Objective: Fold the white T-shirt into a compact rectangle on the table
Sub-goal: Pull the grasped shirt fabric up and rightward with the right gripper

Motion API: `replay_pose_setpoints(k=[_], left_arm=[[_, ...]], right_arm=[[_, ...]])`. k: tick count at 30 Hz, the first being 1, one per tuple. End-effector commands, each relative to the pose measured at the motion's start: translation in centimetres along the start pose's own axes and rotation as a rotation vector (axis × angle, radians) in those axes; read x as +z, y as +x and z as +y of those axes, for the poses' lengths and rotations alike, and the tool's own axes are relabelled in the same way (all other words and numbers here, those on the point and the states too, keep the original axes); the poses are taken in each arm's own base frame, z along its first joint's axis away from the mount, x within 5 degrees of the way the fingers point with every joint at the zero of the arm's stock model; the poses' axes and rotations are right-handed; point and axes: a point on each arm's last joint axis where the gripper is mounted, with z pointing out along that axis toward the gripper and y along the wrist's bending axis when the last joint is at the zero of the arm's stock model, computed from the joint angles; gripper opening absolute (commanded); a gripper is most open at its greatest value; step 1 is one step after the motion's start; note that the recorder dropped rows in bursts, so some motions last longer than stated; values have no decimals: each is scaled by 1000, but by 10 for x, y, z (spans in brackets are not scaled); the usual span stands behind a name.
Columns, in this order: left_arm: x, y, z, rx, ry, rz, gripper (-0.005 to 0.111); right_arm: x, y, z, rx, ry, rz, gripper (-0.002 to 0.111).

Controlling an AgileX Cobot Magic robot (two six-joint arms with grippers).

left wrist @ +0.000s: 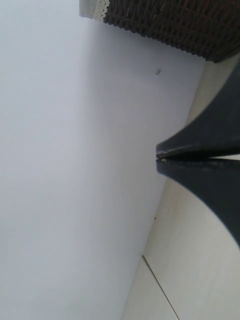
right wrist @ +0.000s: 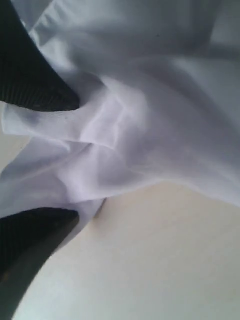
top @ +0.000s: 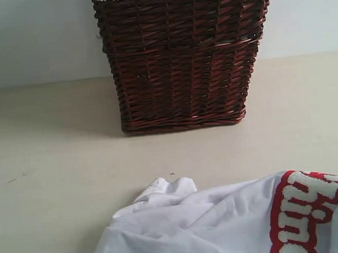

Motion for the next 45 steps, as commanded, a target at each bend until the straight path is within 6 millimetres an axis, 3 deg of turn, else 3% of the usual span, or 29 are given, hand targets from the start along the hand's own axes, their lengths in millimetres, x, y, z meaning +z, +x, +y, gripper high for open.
replay_pose_setpoints(k=[1,9,13,17,23,32,35,39,41,45], left_arm=[[-1,1,0,4,1,-2,0],[-1,1,0,4,1,-2,0],[-1,1,0,4,1,-2,0],[-1,1,0,4,1,-2,0],[-1,1,0,4,1,-2,0],[-1,1,0,4,1,-2,0],[-1,1,0,4,1,-2,0],[-1,1,0,4,1,-2,0],[-1,1,0,4,1,-2,0],[-1,1,0,4,1,-2,0]], right_arm=[[15,-7,-11,-6,29,-24,53],[28,-12,-16,-1,19,-29,48],[36,-18,-21,38,28,-67,27],[34,-27,-36,72,189,-175,0],[23,-42,-65,92,516,-366,0],[20,-54,-94,169,823,-555,0],[15,-56,-99,205,888,-617,12],[6,-59,-106,325,879,-701,48],[-2,-60,-108,411,868,-763,60],[-24,-59,-108,576,853,-908,67]])
